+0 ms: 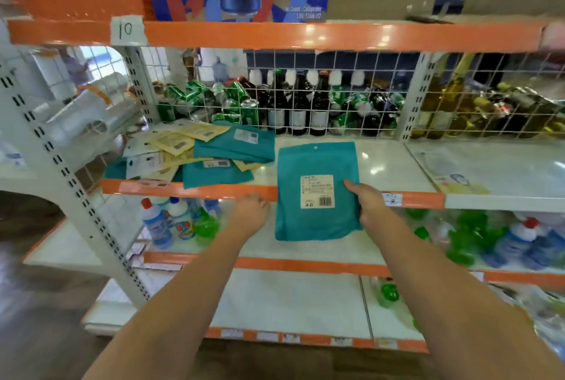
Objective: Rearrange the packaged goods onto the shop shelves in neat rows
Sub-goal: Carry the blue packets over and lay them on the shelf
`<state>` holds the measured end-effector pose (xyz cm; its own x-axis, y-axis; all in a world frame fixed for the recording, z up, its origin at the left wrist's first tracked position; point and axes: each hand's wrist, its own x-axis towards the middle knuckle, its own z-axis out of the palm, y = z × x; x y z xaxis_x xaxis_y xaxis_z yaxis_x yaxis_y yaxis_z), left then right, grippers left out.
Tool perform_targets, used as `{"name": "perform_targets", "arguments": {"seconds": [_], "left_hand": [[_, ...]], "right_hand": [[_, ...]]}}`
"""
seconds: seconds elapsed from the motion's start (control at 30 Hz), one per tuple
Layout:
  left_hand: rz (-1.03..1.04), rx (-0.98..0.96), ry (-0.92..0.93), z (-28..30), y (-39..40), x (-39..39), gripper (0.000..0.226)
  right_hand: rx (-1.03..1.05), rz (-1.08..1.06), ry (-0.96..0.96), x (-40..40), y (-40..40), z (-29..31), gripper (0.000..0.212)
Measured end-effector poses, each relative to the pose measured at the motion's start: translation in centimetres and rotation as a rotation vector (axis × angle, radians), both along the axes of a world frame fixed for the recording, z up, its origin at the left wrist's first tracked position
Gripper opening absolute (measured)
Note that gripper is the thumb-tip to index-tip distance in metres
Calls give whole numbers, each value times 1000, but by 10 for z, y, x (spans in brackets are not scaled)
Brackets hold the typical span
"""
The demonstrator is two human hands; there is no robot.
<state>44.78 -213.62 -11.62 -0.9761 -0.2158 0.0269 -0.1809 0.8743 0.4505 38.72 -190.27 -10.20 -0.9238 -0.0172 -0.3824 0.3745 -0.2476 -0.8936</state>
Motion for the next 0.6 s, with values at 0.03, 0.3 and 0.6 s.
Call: {"name": "perform_targets", "arguments": {"seconds": [0.03, 0.3, 0.6], "left_hand": [[3, 25, -14, -5, 10, 6, 31], [24, 243, -99, -42, 68, 65, 29], [307, 1100, -273, -43, 96, 92, 36]], "right_hand": [[-8, -7, 1, 7, 10, -4, 24], [48, -52, -46, 65, 59, -37, 12], [23, -73, -37, 105, 69, -45, 9]]}}
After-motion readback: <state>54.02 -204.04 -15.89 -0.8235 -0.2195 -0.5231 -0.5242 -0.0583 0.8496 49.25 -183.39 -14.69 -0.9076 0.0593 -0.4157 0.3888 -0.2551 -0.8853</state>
